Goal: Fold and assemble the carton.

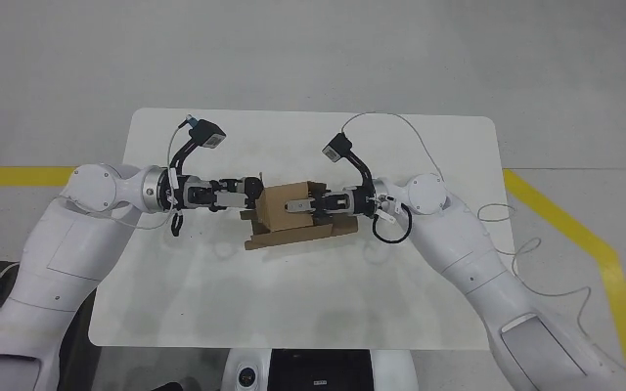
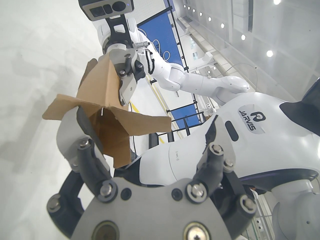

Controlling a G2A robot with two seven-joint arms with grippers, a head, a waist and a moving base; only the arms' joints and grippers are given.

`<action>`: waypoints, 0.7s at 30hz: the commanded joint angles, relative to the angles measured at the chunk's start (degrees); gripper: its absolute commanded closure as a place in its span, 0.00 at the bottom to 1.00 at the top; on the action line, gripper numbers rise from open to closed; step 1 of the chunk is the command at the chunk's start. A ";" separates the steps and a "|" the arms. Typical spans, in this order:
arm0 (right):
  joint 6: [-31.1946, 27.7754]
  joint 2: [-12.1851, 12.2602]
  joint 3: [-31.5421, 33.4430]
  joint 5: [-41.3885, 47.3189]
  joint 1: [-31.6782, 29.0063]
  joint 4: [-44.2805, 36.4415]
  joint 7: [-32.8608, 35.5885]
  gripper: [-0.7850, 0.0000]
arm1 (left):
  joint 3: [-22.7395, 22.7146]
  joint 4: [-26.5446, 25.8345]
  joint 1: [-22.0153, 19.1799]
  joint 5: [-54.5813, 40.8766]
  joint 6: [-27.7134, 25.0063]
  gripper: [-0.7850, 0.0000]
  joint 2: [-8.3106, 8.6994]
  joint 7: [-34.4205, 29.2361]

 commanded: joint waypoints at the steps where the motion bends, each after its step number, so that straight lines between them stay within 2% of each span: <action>1: 0.24 -0.18 -0.31 0.26 -0.07 0.05 0.41 1.00 | -0.13 0.28 -0.16 0.06 0.03 0.00 -0.11 -0.03; 21: -0.39 -2.92 -3.14 3.62 2.44 4.53 3.94 1.00 | -1.35 0.67 0.03 0.38 0.65 0.00 -0.87 -0.79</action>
